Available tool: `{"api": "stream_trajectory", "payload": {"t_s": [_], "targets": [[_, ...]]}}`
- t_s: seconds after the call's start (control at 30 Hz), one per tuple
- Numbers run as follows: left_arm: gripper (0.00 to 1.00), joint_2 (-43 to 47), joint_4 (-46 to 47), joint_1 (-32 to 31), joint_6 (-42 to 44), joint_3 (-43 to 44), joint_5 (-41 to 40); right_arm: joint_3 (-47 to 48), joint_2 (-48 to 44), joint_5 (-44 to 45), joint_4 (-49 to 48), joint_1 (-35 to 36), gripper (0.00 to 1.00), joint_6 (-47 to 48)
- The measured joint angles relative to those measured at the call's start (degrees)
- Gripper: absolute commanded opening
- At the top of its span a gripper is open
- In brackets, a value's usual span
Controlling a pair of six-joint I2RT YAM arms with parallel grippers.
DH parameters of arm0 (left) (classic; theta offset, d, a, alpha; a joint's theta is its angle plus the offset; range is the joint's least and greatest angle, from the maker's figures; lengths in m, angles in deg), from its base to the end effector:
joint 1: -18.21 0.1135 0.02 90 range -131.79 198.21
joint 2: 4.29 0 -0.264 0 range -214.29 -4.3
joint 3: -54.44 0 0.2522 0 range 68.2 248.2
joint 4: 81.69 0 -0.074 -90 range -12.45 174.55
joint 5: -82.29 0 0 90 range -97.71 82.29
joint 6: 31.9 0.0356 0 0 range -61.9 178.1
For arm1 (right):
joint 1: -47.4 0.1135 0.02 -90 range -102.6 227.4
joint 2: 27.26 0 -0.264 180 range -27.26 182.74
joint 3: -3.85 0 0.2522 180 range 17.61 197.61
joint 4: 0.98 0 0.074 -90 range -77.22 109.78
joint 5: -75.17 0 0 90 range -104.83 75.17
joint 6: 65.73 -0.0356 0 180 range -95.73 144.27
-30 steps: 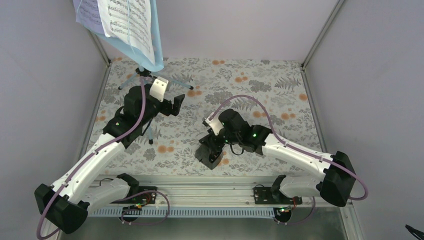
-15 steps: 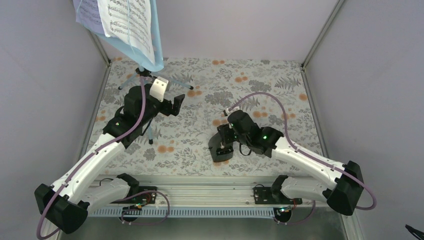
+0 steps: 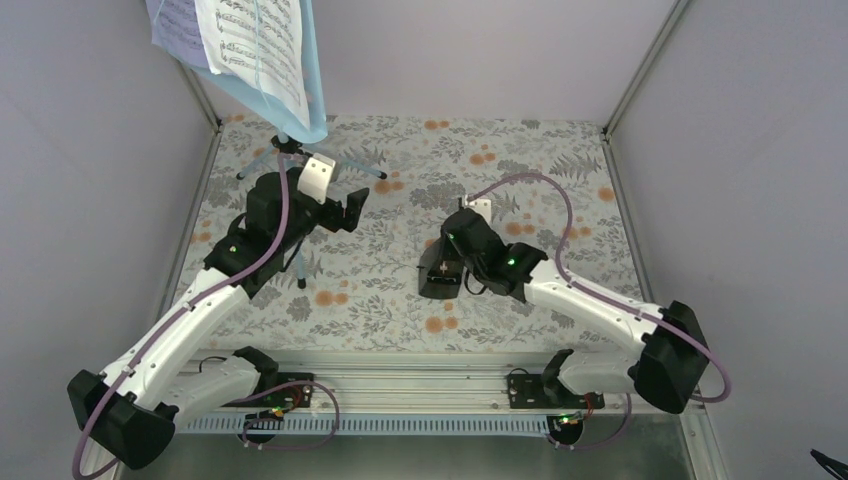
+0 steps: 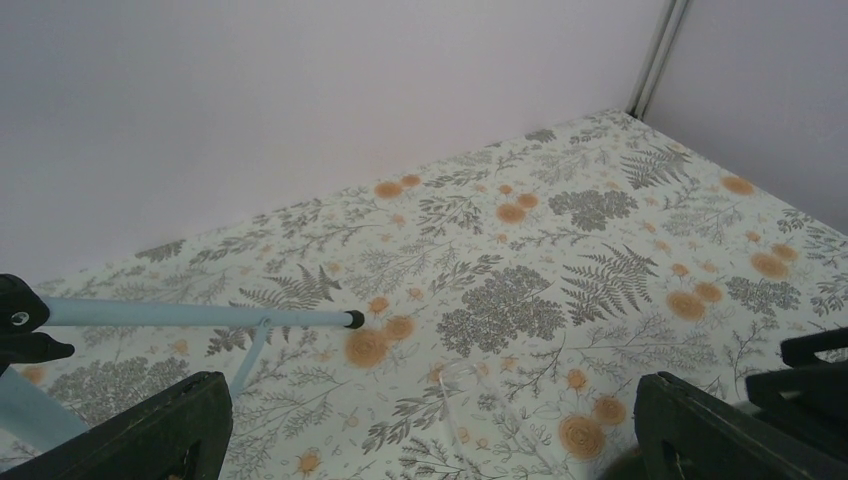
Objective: Pack up the instrument practice props
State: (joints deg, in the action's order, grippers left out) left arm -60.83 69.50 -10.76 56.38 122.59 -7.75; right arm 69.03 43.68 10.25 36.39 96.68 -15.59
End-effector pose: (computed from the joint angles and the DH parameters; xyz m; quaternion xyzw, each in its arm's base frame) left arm 0.1979 -0.1095 0.3521 0.1894 0.7823 -0.1568 0.5723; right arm 0.1825 0.1889 0.2651 0.0125 0.8997 0.1305 0.4164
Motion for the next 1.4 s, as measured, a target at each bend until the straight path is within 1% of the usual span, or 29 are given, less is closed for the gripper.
{"api": "stream_trajectory", "payload": {"t_s": [0.13, 0.23, 0.27, 0.33, 0.47, 0.5, 0.63, 0.7, 0.8, 0.87, 0.93, 1.0, 1.1, 1.13, 1.23, 1.33, 1.4], "targets": [[1.0, 0.22, 0.0, 0.0, -0.02, 0.02, -0.02, 1.64, 3.3, 2.21, -2.34, -1.09, 0.48, -0.28], [1.0, 0.42, 0.0, 0.0, -0.02, 0.02, -0.02, 2.58, 4.92, 2.67, -3.43, -2.27, 0.55, -0.13], [1.0, 0.44, 0.0, 0.0, -0.02, 0.0, -0.02, 2.71, 5.18, 2.62, -3.72, -2.62, 0.59, -0.07], [1.0, 0.46, 0.0, 0.0, -0.02, 0.0, -0.07, 2.73, 5.31, 2.16, -4.17, -2.95, 0.7, 0.35], [1.0, 0.55, 0.0, 0.0, -0.04, -0.11, -0.7, 2.8, 4.79, 0.22, -4.72, -3.32, 0.95, 2.08], [1.0, 0.66, 0.0, 0.0, -0.04, -0.24, -0.94, 2.82, 4.24, -0.46, -4.68, -3.54, 0.99, 2.71], [1.0, 0.96, 0.07, 0.0, -0.04, -0.55, -1.9, 2.93, -1.11, -2.97, -4.24, -4.87, 1.0, 5.27], [1.0, 1.33, 0.13, 0.0, -0.04, -0.9, -2.43, 2.8, -6.03, -4.74, -4.33, -6.86, 1.0, 6.45], [1.0, 1.73, 0.31, 0.0, -0.04, -1.27, -3.08, 0.0, -15.43, -8.26, -6.43, -11.91, 1.0, 8.85], [1.0, 1.79, 0.42, 0.0, -0.04, -1.31, -3.28, -4.55, -20.48, -11.82, -9.05, -15.23, 1.0, 10.82], [1.0, 1.79, 0.61, 0.0, -0.04, -1.36, -3.32, -11.41, -25.0, -17.68, -12.33, -18.08, 1.0, 13.18], [1.0, 1.77, 0.92, 0.0, -0.02, -1.4, -3.17, -19.93, -28.94, -24.98, -15.96, -19.08, 0.99, 15.5], [1.0, 1.4, 1.42, 0.0, -0.02, -1.4, -2.93, -30.82, -33.81, -33.4, -21.51, -19.04, 0.92, 16.46], [1.0, 1.09, 1.53, 0.0, -0.02, -1.4, -2.89, -33.35, -34.73, -35.19, -23.19, -19.06, 0.87, 16.44], [1.0, 0.15, 1.64, 0.0, -0.02, -1.4, -2.84, -39.36, -35.12, -38.4, -28.98, -19.06, 0.8, 15.58], [1.0, -0.22, 1.68, 0.0, 0.0, -1.4, -2.78, -42.23, -32.06, -39.47, -33.7, -19.06, 0.75, 14.6], [1.0, -0.5, 1.68, 0.0, 0.02, -1.4, -2.64, -42.88, -28.68, -40.0, -36.54, -19.06, 0.75, 14.21]]}}
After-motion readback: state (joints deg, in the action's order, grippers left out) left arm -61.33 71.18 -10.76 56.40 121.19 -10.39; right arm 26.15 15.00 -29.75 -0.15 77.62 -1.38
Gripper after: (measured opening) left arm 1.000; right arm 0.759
